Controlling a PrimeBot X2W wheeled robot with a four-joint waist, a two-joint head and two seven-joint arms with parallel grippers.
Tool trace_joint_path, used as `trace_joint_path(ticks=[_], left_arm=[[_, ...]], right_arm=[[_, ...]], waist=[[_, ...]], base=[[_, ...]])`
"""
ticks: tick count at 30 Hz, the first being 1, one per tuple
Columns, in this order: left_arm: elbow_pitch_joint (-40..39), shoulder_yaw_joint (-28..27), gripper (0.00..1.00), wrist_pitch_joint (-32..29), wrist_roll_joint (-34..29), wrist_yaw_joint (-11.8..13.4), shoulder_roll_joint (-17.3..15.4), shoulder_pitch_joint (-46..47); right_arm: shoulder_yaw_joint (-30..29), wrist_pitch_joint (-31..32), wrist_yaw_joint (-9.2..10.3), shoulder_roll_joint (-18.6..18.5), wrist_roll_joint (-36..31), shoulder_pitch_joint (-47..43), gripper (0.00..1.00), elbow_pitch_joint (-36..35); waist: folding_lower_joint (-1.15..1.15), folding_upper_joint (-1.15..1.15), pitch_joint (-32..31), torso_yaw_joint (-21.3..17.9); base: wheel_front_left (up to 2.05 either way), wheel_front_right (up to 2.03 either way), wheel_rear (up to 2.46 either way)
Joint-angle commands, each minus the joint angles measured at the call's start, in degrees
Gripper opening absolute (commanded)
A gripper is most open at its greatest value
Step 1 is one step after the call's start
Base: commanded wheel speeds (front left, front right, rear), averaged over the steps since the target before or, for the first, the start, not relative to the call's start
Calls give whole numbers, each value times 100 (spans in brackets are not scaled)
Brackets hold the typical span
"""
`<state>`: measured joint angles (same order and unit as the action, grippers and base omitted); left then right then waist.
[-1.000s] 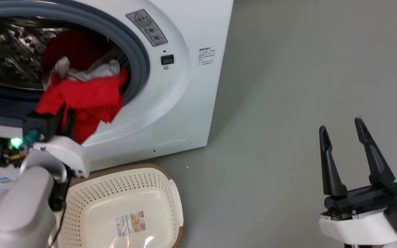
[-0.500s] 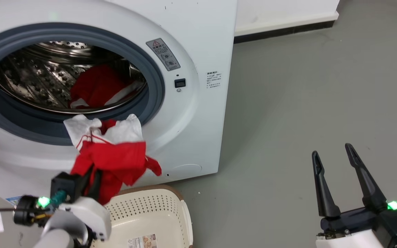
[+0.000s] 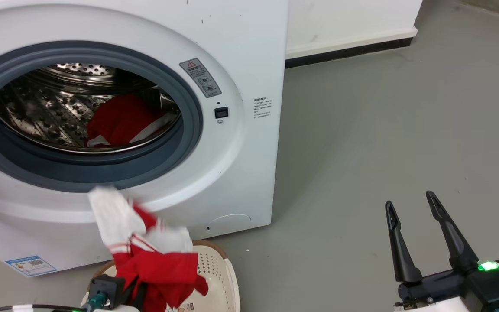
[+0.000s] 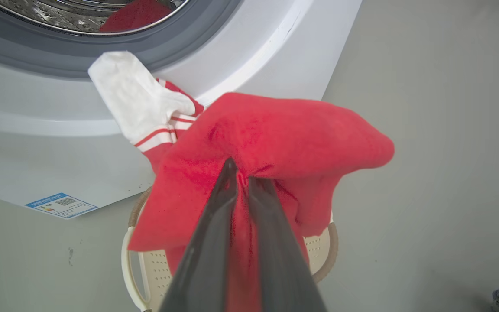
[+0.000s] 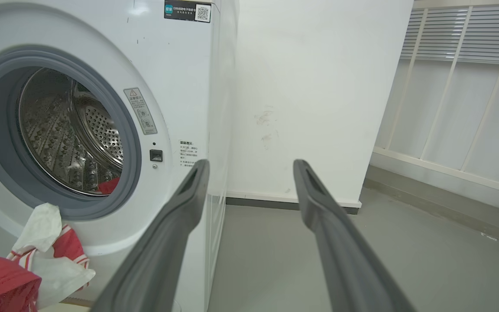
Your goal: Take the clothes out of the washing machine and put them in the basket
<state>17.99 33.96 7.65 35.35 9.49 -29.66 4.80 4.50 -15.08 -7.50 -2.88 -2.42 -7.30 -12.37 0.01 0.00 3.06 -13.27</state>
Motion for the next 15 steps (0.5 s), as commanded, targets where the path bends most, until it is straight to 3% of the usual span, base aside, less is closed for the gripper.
trace_joint_path(ticks=[1,15], left_arm=[[130,34,0,47,-9,-59,80,-69],[2142,194,0,377,96,-516,687,620]], right_arm=[[15,-14,2,1,1,18,100,10],[58,-14,2,3,57,390,100,-55]], waist=[[-1,0,45,-52],[-1,0,683,-392]], base=[[0,0,0],[0,0,0]])
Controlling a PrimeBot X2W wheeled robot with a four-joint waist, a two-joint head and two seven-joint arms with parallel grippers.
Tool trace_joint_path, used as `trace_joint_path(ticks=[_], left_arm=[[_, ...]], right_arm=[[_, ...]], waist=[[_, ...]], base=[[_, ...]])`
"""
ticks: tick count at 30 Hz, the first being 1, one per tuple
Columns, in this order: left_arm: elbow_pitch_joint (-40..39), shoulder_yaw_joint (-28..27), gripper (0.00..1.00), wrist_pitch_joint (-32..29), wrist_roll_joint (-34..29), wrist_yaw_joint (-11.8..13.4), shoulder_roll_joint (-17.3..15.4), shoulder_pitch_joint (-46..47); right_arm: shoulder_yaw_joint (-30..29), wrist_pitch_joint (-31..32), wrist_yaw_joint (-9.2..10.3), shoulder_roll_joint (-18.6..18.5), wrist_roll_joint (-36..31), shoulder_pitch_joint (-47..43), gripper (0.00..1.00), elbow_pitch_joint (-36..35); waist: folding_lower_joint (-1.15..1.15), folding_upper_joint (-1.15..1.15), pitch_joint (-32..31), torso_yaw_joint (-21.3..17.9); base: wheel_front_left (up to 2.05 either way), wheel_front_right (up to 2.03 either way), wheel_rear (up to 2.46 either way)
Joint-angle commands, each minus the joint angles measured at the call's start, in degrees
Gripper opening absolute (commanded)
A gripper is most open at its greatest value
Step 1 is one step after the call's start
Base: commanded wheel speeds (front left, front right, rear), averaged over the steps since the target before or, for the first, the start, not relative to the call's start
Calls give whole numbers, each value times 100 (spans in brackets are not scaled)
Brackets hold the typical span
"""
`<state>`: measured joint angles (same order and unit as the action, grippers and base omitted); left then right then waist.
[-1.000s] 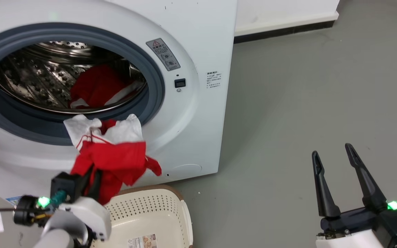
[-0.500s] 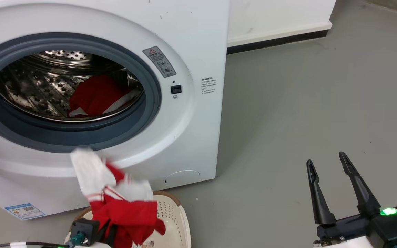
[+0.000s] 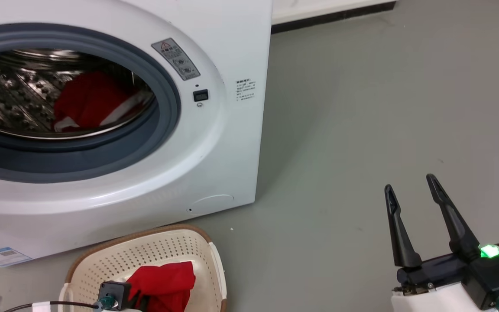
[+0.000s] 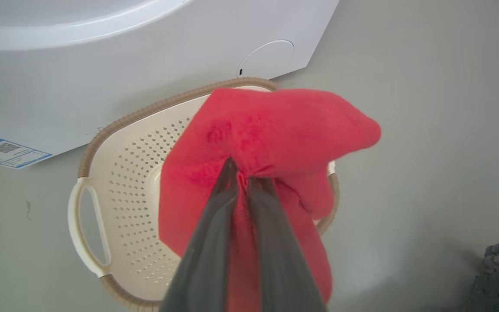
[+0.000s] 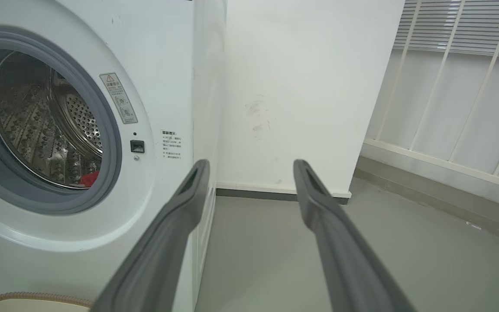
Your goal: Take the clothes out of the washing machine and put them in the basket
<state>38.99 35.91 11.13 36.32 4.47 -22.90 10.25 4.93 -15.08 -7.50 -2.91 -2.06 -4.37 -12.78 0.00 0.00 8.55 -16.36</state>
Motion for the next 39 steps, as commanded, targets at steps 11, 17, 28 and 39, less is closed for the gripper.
trace_joint_path(ticks=[11,17,28,39], left_arm=[[1578,20,0,64,29,-337,290,939],[2178,72,0,-53,-5,-468,331,1401],[3226,128,0,-419,13,-592,412,2366],[3417,309,0,-749,-127,-426,315,2935]], right_arm=[[70,-14,2,5,198,560,100,-136],[103,-14,2,5,321,829,100,-208],[61,-14,2,5,596,1351,100,-359],[-48,-14,2,4,760,1615,100,-458]], waist=[[0,0,993,-330],[0,0,1485,-432],[0,0,2543,-571],[0,0,3184,-532]], base=[[0,0,0],[0,0,0],[0,0,0],[0,0,0]])
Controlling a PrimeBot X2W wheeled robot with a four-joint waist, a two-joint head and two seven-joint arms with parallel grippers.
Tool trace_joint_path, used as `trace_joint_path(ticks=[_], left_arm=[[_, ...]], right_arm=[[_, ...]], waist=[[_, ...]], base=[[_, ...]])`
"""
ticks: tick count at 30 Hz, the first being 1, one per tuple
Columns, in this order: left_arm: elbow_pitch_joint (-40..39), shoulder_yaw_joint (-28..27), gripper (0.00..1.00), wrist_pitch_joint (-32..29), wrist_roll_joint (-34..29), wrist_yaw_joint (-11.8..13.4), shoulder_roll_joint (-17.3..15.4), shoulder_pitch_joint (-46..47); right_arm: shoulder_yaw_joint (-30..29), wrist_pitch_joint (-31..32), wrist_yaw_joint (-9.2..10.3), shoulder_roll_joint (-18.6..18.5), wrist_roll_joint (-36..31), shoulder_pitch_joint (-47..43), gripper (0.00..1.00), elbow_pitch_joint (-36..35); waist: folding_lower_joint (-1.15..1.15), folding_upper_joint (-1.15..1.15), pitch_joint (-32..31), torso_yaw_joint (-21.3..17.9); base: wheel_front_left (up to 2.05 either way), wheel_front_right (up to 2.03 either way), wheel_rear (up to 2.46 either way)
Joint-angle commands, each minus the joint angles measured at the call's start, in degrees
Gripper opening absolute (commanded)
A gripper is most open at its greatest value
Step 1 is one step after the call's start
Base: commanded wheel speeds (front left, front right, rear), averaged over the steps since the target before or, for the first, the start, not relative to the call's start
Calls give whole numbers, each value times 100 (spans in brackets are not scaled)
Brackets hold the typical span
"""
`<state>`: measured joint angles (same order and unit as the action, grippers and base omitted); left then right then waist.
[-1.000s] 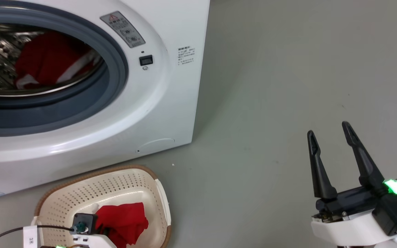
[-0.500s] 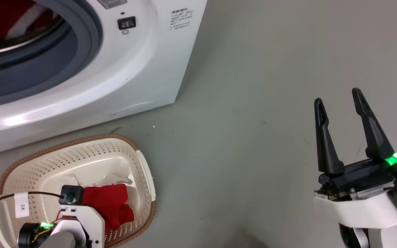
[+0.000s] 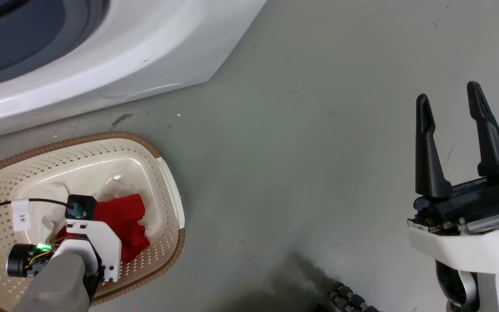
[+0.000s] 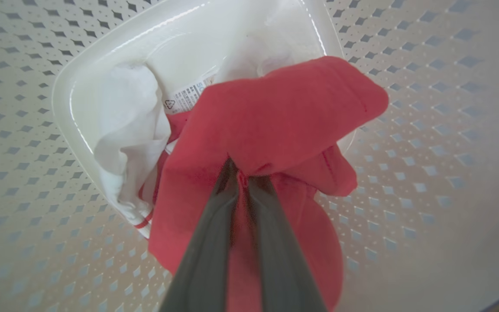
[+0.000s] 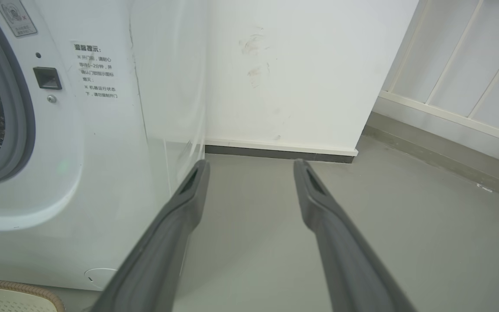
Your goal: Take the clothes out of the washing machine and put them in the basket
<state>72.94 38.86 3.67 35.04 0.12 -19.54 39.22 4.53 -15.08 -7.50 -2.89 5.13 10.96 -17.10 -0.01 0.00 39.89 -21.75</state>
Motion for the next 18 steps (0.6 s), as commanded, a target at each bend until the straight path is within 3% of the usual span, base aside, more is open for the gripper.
trace_joint_path(ticks=[1,8,9,10,18], left_arm=[[26,-14,0,-1,34,35,-29,83],[54,42,0,-44,20,22,-61,223],[55,50,40,-68,35,-2,-38,218],[57,60,100,-59,35,-17,-21,207],[70,118,100,251,70,-109,168,-161]], right_arm=[[-16,-14,2,3,52,102,100,-31],[-46,-14,2,3,53,164,100,-4],[-50,-14,2,3,43,157,100,11],[-49,-14,2,3,32,142,100,25],[67,-14,2,2,-89,-91,100,135]], waist=[[1,0,87,9],[1,0,158,29],[1,0,129,42],[1,0,92,54],[1,0,-482,162]], base=[[0,0,0],[0,0,0],[0,0,0],[0,0,0],[0,0,0]])
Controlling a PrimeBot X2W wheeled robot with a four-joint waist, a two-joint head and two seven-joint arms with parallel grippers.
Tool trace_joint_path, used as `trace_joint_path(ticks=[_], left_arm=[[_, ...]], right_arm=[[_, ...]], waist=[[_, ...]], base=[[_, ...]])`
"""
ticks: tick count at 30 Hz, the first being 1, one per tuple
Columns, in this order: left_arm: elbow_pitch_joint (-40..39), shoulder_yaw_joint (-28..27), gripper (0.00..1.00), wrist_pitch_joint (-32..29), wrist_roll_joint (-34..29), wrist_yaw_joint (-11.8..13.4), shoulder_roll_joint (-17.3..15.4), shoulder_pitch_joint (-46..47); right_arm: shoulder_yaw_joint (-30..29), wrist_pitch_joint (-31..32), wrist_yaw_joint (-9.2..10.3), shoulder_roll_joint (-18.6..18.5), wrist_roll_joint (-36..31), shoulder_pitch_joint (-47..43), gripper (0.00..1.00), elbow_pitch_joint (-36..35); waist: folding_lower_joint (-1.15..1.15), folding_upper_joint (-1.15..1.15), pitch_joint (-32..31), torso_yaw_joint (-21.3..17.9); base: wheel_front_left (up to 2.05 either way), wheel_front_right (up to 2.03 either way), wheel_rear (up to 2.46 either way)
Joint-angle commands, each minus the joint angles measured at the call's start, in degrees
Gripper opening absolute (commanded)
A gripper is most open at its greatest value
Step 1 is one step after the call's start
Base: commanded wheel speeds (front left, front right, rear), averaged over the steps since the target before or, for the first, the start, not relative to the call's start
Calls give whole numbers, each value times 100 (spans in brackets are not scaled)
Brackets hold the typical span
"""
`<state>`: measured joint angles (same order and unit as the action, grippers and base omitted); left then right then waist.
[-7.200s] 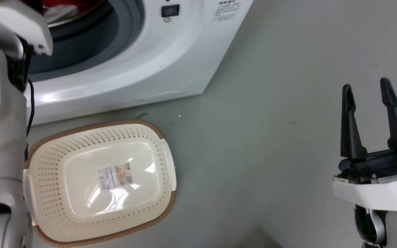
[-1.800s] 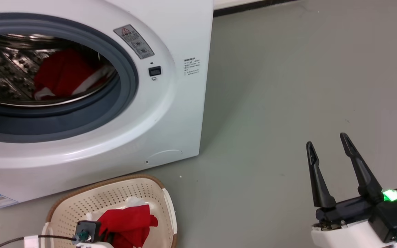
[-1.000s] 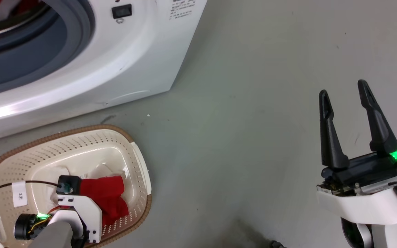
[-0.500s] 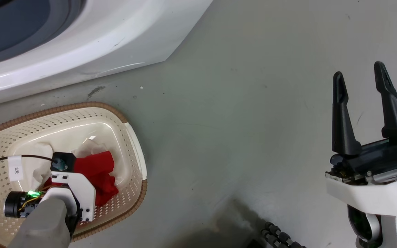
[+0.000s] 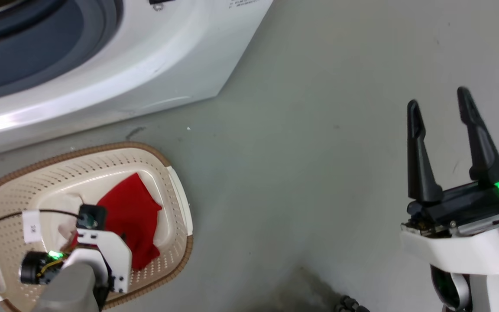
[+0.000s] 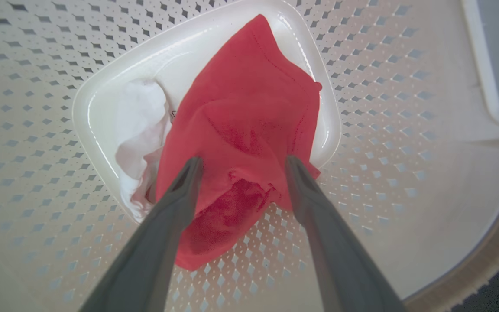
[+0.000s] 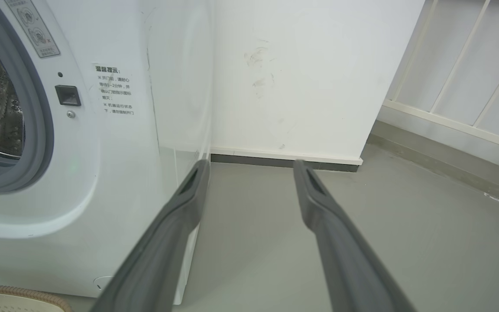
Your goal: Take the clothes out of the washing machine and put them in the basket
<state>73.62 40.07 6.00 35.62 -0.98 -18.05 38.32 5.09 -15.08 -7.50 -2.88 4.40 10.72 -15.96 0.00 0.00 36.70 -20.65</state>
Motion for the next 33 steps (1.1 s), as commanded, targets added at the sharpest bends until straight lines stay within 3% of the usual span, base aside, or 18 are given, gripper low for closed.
trace_joint_path(ticks=[1,13,17,26,33], left_arm=[[6,8,100,85,14,-4,41,-118],[-43,115,100,842,-17,-28,371,-783],[-279,65,100,919,-61,88,369,-924],[-2440,-669,100,919,-652,793,39,-1711],[-3866,-1470,100,920,-1245,1137,-92,-2276]], right_arm=[[18,-14,2,1,-42,-89,100,32],[61,-14,2,1,-357,-678,100,247],[79,-14,2,1,-465,-893,100,290],[23,-14,2,1,-601,-1276,100,334],[20,-14,2,1,-657,-1439,100,353]], waist=[[0,0,-265,74],[0,0,-1527,366],[0,0,-1857,451],[0,0,-2420,676],[0,0,-2637,781]], base=[[0,0,0],[0,0,0],[0,0,0],[0,0,0],[0,0,0]])
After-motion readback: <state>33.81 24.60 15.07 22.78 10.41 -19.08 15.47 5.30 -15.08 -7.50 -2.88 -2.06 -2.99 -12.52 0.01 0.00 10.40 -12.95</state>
